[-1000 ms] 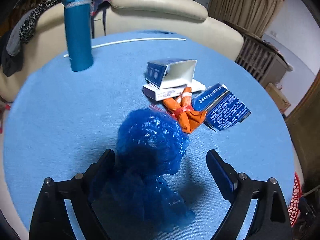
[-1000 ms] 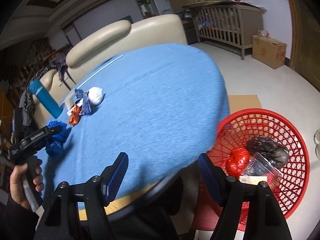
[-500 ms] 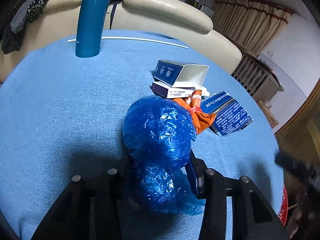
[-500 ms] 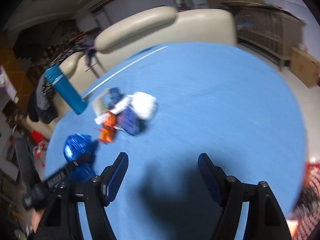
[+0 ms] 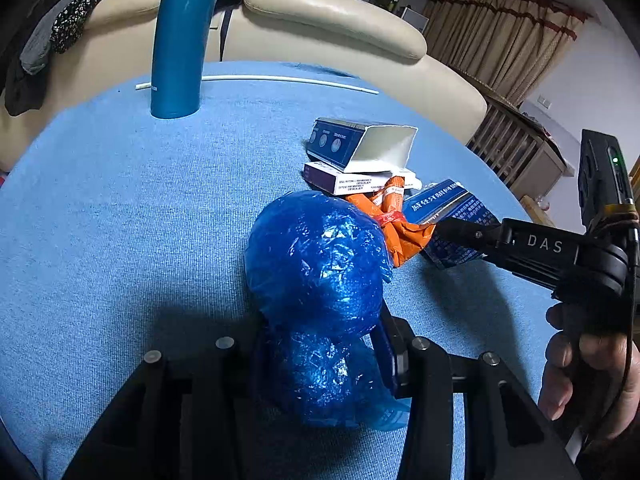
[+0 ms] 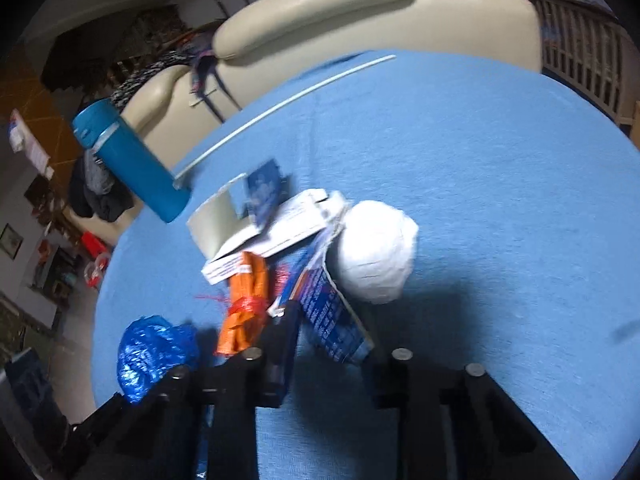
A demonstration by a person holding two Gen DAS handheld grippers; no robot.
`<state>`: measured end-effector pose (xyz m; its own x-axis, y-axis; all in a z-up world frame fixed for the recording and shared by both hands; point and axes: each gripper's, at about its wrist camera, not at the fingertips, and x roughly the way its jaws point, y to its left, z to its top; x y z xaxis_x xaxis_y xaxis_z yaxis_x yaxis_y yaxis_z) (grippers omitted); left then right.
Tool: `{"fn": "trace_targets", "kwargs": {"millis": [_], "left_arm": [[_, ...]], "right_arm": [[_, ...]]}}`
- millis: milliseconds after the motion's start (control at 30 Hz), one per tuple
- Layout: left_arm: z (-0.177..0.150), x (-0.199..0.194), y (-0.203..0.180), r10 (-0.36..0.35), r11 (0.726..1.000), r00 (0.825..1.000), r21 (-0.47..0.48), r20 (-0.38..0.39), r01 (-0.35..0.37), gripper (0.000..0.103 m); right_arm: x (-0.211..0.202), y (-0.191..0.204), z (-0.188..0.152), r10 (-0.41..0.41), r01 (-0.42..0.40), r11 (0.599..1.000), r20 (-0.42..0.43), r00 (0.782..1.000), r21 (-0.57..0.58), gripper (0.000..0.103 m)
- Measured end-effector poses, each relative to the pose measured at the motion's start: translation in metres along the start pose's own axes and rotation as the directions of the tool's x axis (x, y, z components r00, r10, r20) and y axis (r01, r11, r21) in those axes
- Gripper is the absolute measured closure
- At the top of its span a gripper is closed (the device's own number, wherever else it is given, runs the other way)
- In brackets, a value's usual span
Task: Collect trash
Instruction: 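Grasp the blue plastic bag with left tool while right tool grasps the blue medicine box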
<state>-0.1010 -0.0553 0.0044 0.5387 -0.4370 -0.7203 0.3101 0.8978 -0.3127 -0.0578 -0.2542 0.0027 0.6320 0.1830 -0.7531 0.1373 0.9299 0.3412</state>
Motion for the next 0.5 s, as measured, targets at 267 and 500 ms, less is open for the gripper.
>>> {"fn": "trace_targets", "kwargs": {"millis": [267,500], "left_arm": [[0.0,0.0,-0.002,0.011,1.0,1.0,0.008,-0.001,-0.011,0.056],[0.0,0.0,-0.003,0.014,1.0,1.0,0.011,-0.001,-0.014,0.056]], "right_arm": [[-0.027,0.024,-0.004,0.073,-0.07,0.996,0.061,0.995,-0.053,0.084],[-0.053,0.011,-0.027,0.081,-0.08,0.997,0.07,0.994,-0.017,0.084]]}}
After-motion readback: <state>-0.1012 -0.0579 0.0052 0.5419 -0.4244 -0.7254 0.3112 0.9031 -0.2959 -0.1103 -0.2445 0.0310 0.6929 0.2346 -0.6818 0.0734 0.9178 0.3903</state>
